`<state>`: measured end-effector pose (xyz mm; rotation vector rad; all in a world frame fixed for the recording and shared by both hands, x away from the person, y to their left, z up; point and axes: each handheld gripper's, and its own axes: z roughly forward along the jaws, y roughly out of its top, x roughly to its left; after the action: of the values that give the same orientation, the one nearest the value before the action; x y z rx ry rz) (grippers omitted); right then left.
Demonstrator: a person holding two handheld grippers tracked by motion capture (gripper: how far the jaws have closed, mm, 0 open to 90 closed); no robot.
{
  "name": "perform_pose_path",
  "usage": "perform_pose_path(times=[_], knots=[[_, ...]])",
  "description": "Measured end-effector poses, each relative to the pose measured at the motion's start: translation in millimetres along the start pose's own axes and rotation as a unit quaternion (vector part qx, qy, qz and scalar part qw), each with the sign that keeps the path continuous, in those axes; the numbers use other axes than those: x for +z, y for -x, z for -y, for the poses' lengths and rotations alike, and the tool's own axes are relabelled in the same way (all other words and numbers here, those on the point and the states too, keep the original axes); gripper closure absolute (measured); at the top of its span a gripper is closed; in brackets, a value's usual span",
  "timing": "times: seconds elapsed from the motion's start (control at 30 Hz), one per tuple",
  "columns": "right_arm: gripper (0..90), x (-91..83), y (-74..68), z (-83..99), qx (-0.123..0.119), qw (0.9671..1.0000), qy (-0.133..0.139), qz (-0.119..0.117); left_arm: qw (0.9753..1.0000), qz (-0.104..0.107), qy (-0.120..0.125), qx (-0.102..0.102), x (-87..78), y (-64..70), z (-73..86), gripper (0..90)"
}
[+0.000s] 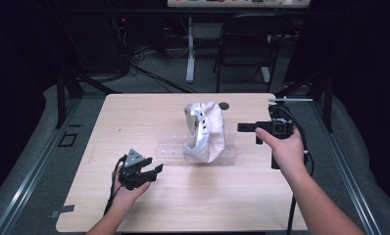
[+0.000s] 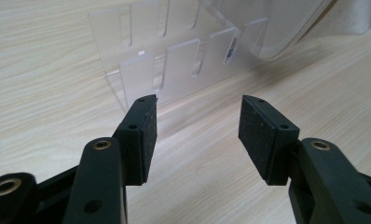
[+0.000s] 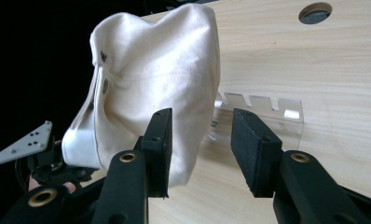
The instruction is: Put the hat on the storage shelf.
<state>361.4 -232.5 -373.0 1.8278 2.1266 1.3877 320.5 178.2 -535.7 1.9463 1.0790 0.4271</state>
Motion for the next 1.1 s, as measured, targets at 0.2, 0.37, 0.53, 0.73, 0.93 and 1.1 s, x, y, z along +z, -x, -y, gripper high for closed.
perform_pose_path(times=[0.2,0.37,0.53,0.73,0.93,1.1], knots=[[58.6,-8.2,11.4,22.0,-0.012,0.9998,0.002,0.017,1.0,-0.005,-0.003,-0.004,-4.5,-5.7,5.7,47.4],[58.4,-6.3,23.7,38.1,-0.009,0.9994,0.001,0.035,0.9999,-0.014,-0.005,0.003,-3.7,-7.8,7.9,47.2],[58.4,2.3,37.5,57.1,-0.004,0.9989,-0.003,0.047,0.9998,-0.015,-0.015,0.003,1.8,-8.5,10.7,46.8],[58.0,16.4,50.2,85.5,-0.021,0.997,-0.002,0.074,0.9998,-0.014,-0.014,0.003,3.2,-9.6,11.4,46.6],[57.9,31.0,58.8,111.0,-0.038,0.9931,-0.01,0.111,0.9997,-0.017,-0.015,0.0,3.6,-10.5,11.7,46.3],[57.2,36.7,59.8,125.5,-0.052,0.9904,-0.006,0.128,0.9997,-0.018,-0.018,0.0,4.9,-11.0,12.3,46.2]])
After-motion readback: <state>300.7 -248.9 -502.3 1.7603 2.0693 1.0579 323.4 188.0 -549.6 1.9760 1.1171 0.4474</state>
